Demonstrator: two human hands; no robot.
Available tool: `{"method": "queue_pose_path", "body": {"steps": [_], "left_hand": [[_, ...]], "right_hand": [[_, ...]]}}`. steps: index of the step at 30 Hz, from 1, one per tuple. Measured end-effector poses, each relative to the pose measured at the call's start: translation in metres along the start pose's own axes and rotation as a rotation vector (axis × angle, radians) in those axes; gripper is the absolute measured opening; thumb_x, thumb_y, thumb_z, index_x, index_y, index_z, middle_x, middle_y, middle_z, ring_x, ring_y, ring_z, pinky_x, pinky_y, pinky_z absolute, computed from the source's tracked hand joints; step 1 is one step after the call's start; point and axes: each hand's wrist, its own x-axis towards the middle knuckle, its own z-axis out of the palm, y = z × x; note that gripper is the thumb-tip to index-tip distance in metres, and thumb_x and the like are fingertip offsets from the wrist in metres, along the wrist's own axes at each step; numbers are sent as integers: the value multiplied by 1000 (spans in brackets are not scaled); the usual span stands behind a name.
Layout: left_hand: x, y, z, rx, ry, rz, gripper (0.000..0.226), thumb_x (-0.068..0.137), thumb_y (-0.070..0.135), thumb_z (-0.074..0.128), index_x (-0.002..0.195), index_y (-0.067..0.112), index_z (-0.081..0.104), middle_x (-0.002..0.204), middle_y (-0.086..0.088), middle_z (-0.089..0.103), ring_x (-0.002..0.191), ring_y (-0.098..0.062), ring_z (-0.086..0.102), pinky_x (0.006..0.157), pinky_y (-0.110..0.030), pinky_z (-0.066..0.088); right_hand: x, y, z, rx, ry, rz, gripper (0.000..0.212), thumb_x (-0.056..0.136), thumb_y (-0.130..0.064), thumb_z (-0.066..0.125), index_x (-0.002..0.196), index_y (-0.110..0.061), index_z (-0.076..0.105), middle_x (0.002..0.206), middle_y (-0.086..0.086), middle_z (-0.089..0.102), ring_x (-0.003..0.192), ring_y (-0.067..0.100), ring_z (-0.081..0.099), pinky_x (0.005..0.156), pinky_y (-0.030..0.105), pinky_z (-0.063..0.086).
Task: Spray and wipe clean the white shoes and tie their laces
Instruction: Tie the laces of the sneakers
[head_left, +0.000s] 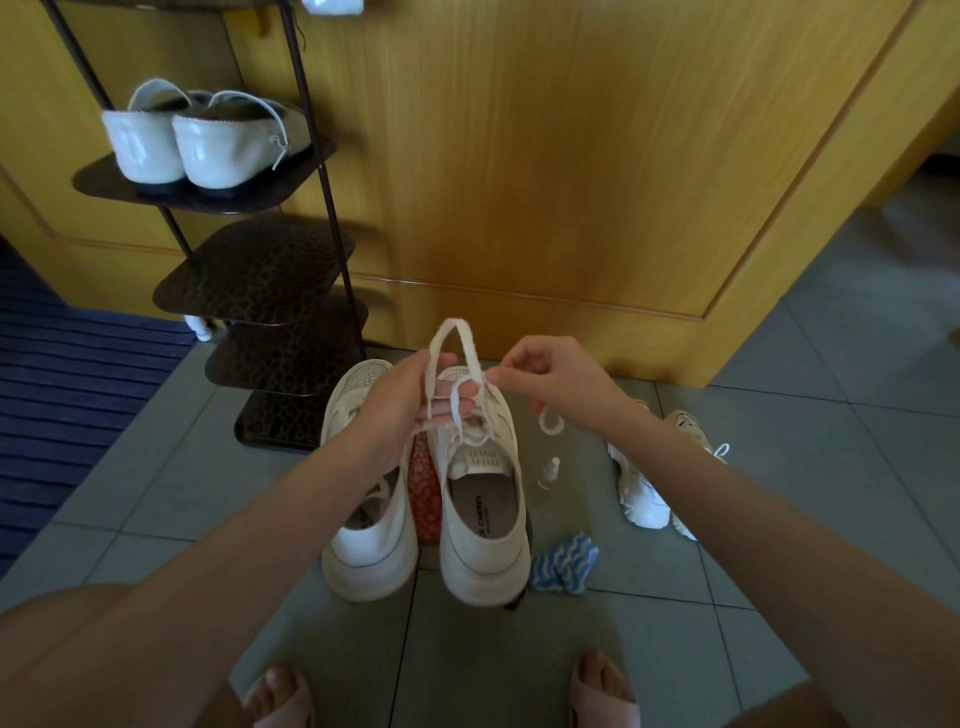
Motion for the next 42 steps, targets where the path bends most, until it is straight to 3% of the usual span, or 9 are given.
{"method": "queue_pose_path", "body": {"steps": [4,8,12,18,24,28,33,38,42], "left_hand": [[-6,5,0,8,-219,-163,54,95,52,35,113,8,60,99,-11,70,89,-21,66,85,-32,49],[-8,2,-2,170,-253,-70,34,85,24,65,108,0,64,94,-11,68,83,-17,63,77,-23,50],[-6,-1,-2,182,-215,-15,36,82,34,66,106,8,66,80,1,68,70,-9,62,70,-24,50],[-9,1,2,62,-134,31,24,86,16,64,106,3,66,82,-9,71,59,-8,67,52,-16,52],[-6,4,-2,132,-134,-6,25,86,17,64,108,5,66,85,-8,71,65,-9,67,57,-19,53],[-6,5,-3,160,-160,-75,24,81,16,69,104,8,66,85,-6,67,72,-13,64,68,-23,53],[-8,9,-6,448,-112,201,15,80,9,71,92,15,66,78,2,68,64,0,65,59,-11,47],[-11,10,-5,492,-126,319,12,78,0,70,85,10,70,62,16,67,60,8,60,58,-6,45],[-10,9,-9,396,-100,300,12,78,2,71,84,13,70,80,2,69,65,3,63,63,-7,48]], "right_hand": [[4,4,1,56,44,39,17,86,-31,66,83,-15,62,58,-8,61,49,2,54,58,22,46],[3,8,5,77,-31,62,13,86,-26,66,84,-13,65,64,-1,63,58,11,57,66,26,49],[0,6,6,99,-66,54,17,85,-23,68,90,-7,69,69,4,64,65,15,55,65,27,47],[-4,4,2,59,-85,43,8,86,-18,67,92,-13,68,80,5,69,71,9,61,73,28,52],[-10,6,-1,-3,-133,16,7,83,-20,70,89,-16,71,79,2,73,74,7,67,78,25,53],[-12,7,4,-35,-215,-16,13,86,-23,67,91,-13,75,86,3,74,86,22,68,82,31,53],[-5,11,-6,103,-28,28,12,91,-9,58,98,-8,68,89,7,71,58,4,62,64,14,49],[4,23,11,166,-169,48,20,88,-2,60,98,-16,69,101,2,69,91,8,62,86,21,48],[11,27,24,278,-266,91,33,88,5,52,100,-23,64,85,-2,63,78,9,55,77,24,44]]}}
